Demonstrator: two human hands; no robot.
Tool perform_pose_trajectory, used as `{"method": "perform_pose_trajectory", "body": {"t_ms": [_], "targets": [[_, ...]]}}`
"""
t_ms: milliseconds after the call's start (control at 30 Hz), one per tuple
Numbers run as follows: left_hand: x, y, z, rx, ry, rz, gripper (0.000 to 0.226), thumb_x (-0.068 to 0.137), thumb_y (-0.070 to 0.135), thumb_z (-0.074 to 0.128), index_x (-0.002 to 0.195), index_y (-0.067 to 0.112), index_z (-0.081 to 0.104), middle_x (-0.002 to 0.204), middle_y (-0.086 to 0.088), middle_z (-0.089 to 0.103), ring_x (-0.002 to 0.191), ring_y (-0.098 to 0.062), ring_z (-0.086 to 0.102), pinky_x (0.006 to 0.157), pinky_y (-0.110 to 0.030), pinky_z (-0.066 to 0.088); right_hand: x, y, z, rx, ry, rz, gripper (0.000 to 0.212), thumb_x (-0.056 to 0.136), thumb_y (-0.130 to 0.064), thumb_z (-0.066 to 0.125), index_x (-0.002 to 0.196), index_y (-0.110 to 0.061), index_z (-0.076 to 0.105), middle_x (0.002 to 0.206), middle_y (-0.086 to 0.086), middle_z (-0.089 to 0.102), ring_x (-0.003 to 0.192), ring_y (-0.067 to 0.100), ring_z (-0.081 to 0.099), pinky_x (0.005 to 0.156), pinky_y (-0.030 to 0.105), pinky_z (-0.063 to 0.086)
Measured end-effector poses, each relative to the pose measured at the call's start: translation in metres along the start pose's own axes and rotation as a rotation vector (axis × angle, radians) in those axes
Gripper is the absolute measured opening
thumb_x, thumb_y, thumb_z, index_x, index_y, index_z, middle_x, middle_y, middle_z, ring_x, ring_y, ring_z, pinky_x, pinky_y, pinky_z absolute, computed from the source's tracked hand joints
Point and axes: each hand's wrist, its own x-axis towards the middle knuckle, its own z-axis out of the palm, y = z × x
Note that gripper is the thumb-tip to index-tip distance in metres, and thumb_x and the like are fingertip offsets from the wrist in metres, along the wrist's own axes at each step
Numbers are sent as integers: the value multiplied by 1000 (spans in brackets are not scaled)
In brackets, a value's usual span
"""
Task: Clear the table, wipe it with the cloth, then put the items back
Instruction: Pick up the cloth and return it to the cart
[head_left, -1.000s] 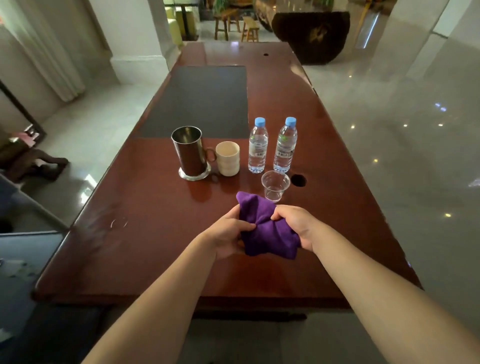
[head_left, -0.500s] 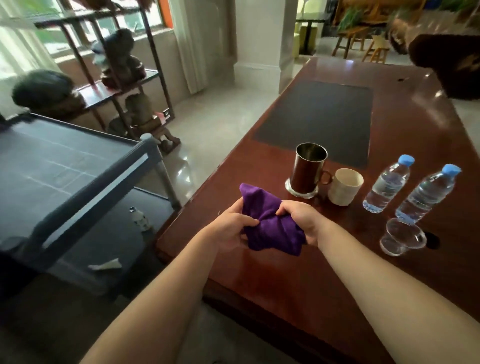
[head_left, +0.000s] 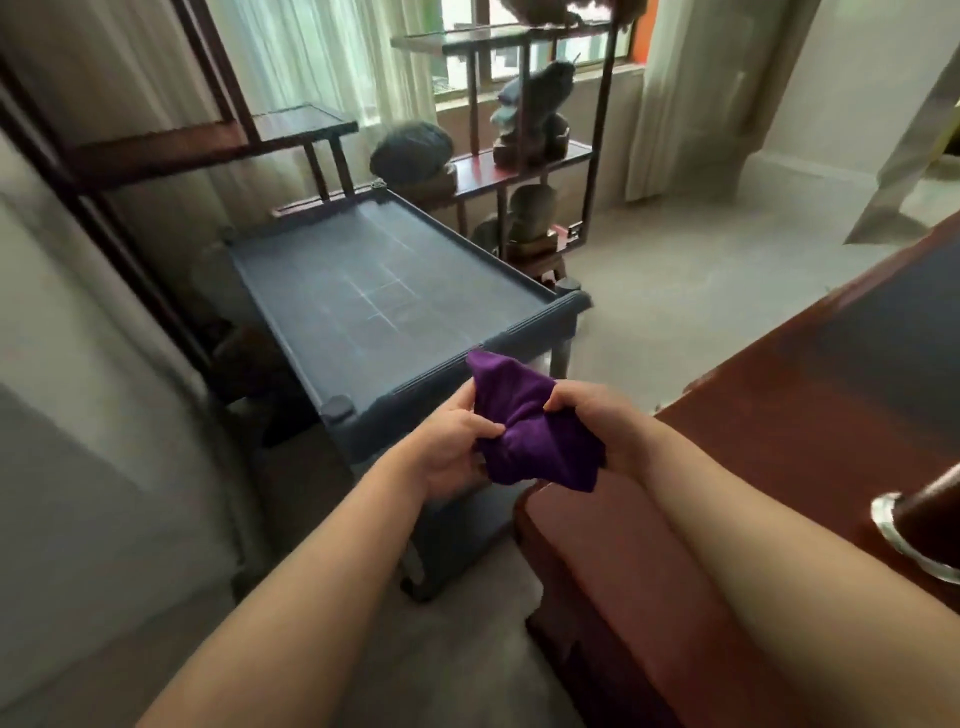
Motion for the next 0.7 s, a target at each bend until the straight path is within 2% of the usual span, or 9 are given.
{"method": "perform_pose_trajectory", "body": {"t_ms": [100, 200, 267, 367, 400, 500, 567, 700], "targets": [[-8, 16, -43, -14, 107, 25, 69, 88, -16, 43, 135, 35, 47, 130, -2, 59, 106, -32, 62, 71, -47, 56, 26, -20, 42, -69, -103, -4, 26, 78, -12, 53, 100, -3, 65, 93, 22, 65, 85, 34, 62, 78, 41, 51], [-13, 27, -78, -48, 198, 45, 67, 89, -15, 43, 135, 33, 47, 127, -3, 61, 114, -38, 60, 85, -61, 52, 46, -35, 79, -79, -177, -9, 18, 78, -9, 53, 91, -7, 65, 86, 17, 65, 76, 28, 61, 70, 35, 51], [-16, 33, -94, -80, 240, 72, 67, 89, -16, 42, 138, 29, 45, 128, -6, 61, 115, -40, 60, 92, -66, 47, 58, -42, 97, -83, -193, 2, 15, 78, -9, 54, 89, -9, 65, 87, 17, 65, 76, 28, 62, 72, 36, 52], [-14, 39, -109, -115, 270, 86, 68, 88, -17, 42, 138, 29, 46, 128, -7, 61, 110, -38, 64, 88, -63, 51, 73, -50, 114, -129, -222, 9, 21, 77, -9, 56, 95, -7, 67, 93, 20, 67, 85, 33, 64, 84, 43, 54], [-11, 40, -113, -122, 279, 87, 68, 88, -17, 42, 137, 30, 47, 128, -7, 60, 109, -37, 64, 83, -61, 54, 76, -52, 117, -142, -229, 11, 20, 77, -9, 56, 94, -7, 67, 93, 20, 68, 85, 33, 64, 84, 44, 54], [-2, 42, -120, -133, 301, 98, 66, 88, -15, 44, 134, 32, 48, 129, -7, 58, 106, -36, 65, 73, -53, 58, 86, -59, 122, -157, -241, -10, 14, 77, -7, 54, 83, -10, 67, 86, 19, 66, 75, 29, 64, 70, 37, 54], [6, 42, -120, -113, 347, 118, 67, 87, -13, 46, 133, 35, 45, 135, -7, 53, 107, -35, 63, 71, -50, 58, 94, -63, 122, -193, -231, -73, 19, 77, -4, 54, 81, -13, 70, 85, 18, 67, 75, 28, 64, 70, 37, 55], [22, 40, -121, -52, 514, 113, 93, 87, -5, 60, 152, 42, 14, 152, -10, 31, 118, -38, 55, 73, -49, 60, 111, -67, 123, -288, -199, -196, 35, 79, 0, 61, 109, -18, 67, 108, 9, 68, 91, 24, 67, 82, 39, 58]]}}
